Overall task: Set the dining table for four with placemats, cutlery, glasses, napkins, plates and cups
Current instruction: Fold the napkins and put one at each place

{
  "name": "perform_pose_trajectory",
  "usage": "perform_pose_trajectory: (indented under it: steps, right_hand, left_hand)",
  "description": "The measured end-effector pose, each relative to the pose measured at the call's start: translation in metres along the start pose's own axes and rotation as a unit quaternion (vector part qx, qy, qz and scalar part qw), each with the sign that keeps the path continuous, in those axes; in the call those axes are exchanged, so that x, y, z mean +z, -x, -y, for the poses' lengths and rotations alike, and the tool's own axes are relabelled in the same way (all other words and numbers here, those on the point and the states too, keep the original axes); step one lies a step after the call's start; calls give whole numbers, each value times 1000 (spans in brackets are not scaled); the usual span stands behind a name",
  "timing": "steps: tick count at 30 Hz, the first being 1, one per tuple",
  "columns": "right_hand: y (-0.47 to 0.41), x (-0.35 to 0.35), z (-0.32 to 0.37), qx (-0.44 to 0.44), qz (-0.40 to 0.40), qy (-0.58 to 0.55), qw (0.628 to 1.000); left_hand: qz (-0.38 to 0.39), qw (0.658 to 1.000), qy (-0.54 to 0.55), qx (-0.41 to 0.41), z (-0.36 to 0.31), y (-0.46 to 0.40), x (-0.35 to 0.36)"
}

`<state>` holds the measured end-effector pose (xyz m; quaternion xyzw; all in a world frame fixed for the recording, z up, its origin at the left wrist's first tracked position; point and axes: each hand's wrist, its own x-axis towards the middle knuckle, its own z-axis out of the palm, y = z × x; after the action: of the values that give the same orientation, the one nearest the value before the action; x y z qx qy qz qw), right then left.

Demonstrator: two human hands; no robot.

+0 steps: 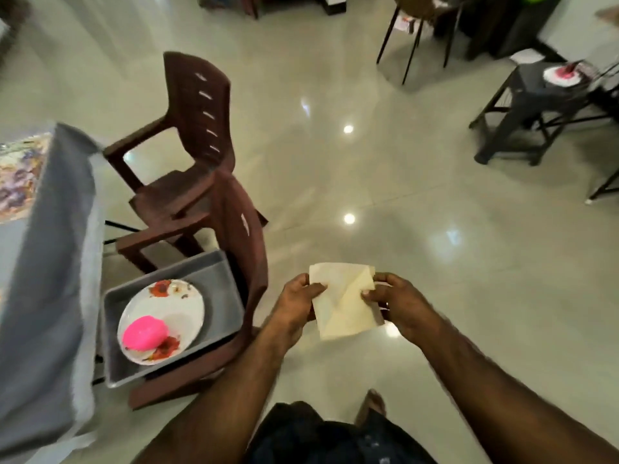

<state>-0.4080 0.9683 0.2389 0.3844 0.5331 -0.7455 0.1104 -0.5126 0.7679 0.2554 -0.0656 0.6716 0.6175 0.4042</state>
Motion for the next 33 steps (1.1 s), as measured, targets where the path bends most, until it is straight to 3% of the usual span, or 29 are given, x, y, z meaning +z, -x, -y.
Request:
perform_pose_trajectory:
  steps: [2, 7, 15, 22, 33]
  right_hand:
    - [-15, -35, 26, -1, -14, -15, 1000]
    - [-79, -72, 98, -17, -2, -72, 997]
    - [-229, -88, 238, -15, -1, -12, 1000]
    - [-320, -101, 365, -59, -32, -2, 998]
    - [-573, -74, 583, -116, 62, 114, 985]
  left_hand:
    - [15, 998, 58, -13, -22, -25, 27]
    - [32, 996, 88, -4, -81, -109, 63]
    - [-8, 991, 118, -58, -179, -278, 87]
    - [90, 994, 54, -40, -295, -373, 101]
    - [-81, 988, 130, 16, -467, -583, 67]
